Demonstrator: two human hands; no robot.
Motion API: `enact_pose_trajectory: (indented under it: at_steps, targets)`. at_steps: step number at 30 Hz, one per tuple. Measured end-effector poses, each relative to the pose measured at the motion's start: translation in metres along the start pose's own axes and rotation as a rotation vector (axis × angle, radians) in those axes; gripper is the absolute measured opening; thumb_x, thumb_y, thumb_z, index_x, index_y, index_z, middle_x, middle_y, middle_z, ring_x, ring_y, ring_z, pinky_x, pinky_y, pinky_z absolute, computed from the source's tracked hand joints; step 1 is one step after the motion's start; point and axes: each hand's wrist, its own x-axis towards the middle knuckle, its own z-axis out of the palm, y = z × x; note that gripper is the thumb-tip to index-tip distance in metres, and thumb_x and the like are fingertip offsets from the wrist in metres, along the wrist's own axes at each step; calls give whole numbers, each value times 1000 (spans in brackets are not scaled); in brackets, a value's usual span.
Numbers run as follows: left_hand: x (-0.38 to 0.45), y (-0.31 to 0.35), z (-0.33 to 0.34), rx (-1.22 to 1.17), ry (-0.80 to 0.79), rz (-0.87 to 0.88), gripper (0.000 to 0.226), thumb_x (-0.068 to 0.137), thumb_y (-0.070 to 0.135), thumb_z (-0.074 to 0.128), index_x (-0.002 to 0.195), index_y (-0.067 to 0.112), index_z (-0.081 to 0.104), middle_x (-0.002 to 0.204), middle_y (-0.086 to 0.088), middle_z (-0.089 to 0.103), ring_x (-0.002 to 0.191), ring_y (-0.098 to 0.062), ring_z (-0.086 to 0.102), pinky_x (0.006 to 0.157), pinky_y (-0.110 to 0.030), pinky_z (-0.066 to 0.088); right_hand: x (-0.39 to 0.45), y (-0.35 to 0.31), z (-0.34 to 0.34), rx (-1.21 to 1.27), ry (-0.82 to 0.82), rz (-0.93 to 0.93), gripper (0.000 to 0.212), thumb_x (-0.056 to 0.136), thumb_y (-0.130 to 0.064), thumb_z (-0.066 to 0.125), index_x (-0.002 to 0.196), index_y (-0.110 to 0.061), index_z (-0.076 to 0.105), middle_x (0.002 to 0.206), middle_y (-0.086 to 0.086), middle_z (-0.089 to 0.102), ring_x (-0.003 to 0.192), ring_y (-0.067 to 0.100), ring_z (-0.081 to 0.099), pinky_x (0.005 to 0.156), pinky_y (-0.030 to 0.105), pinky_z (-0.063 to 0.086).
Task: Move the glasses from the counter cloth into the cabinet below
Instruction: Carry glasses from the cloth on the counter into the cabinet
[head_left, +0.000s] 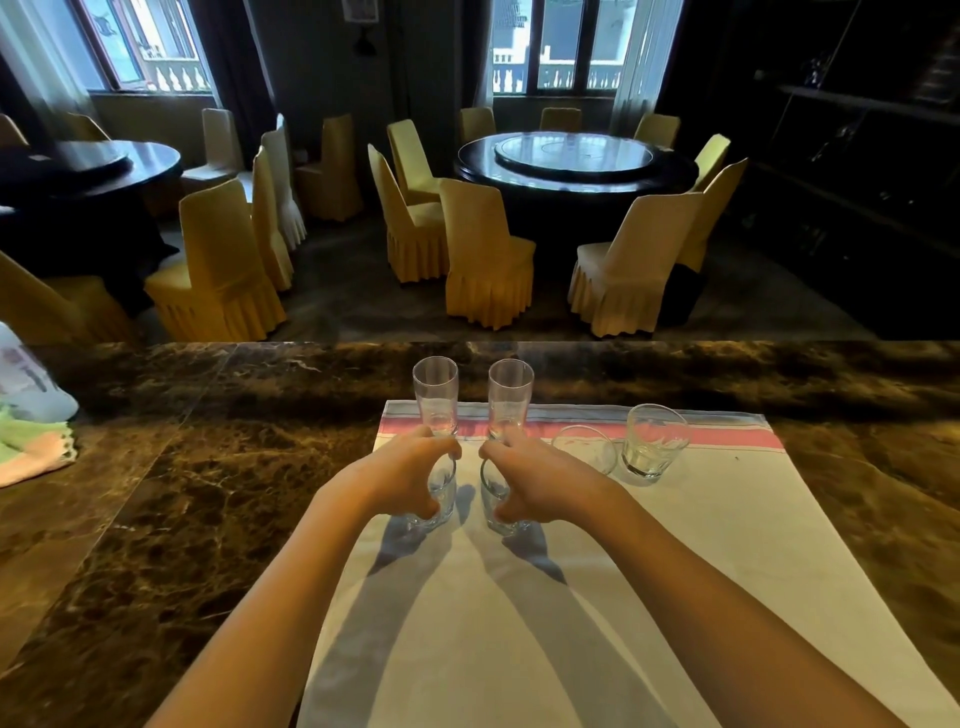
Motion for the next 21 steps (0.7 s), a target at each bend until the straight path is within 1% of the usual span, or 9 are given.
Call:
enact_pose_trajectory:
  at_steps: [4,7,12,15,18,21]
  targets:
    - [0,-1,-1,3,-5,11,70,75,20,85,134,30,49,136,2,48,115,-16,48,89,-22,49,1,0,0,14,-5,-2,67,79,-26,82,136,-20,47,132,7,48,104,21,53,84,28,54]
    - [1,-2,-1,5,-6,9,70,74,21,85,133,32,49,137,2,47,115,-16,49,89,-23,50,1,0,1,14,-7,0,70,78,-27,82,138,-21,46,134,7,47,107,21,52,86,29,54]
    - [2,-2,0,21,-7,-5,73,75,22,85,136,34,47,140,2,44,118,-17,47,92,-25,50,-4,1,-4,39,-18,2,81,76,-35,83,144,-24,41,142,6,44,119,23,49,93,34,51]
    - [-1,0,-3,39,-9,-16,78,74,26,85,140,35,44,145,3,40,124,-18,44,97,-29,49,-13,5,-22,107,2,2,82,75,-38,83,144,-26,40,146,3,42,126,23,45,98,38,48]
    - [-3,9,-13,42,53,8,76,77,33,83,141,36,43,149,4,38,130,-19,41,104,-33,45,-27,21,-49,154,23,27,80,76,-41,81,144,-29,41,147,1,41,128,22,44,101,40,46]
    - [-1,29,-25,38,124,36,73,80,42,78,142,37,41,150,3,38,130,-20,41,105,-34,44,-43,44,-76,155,73,104,85,77,-40,80,149,-28,35,154,1,35,137,24,38,108,44,41]
